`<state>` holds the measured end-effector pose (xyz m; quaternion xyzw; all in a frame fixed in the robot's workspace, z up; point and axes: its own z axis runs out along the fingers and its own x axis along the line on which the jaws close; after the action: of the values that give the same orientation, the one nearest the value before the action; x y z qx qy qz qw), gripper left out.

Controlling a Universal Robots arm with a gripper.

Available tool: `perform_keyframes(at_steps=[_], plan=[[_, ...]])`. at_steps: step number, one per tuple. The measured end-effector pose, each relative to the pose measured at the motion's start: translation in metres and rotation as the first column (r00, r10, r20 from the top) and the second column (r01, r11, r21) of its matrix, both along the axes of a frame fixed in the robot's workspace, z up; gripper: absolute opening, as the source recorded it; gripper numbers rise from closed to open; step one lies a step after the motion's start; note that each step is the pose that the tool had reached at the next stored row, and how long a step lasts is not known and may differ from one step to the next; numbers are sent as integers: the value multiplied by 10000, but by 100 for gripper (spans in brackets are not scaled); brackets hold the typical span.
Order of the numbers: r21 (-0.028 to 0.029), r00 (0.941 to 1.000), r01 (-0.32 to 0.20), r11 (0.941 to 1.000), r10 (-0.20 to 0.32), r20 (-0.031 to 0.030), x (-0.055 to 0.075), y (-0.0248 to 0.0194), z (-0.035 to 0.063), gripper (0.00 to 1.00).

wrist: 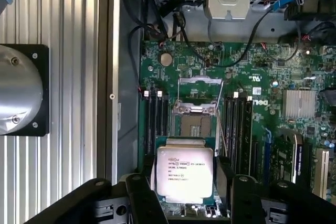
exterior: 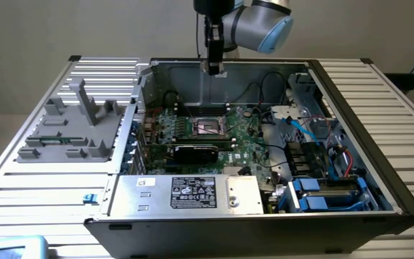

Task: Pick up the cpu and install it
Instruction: 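Place the cpu into insertion slot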

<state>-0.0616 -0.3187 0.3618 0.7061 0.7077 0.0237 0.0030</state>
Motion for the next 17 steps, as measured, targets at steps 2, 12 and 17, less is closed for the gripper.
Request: perform_keyframes(at_steps=[2, 12, 17], plan=[[0, 10000, 18, 10000, -18, 0, 0, -1, -37, 55], [22, 10000, 79, 10000, -79, 2, -1, -92, -219, 55], [25, 9999, 137, 9999, -137, 2, -2, -95, -285, 55]])
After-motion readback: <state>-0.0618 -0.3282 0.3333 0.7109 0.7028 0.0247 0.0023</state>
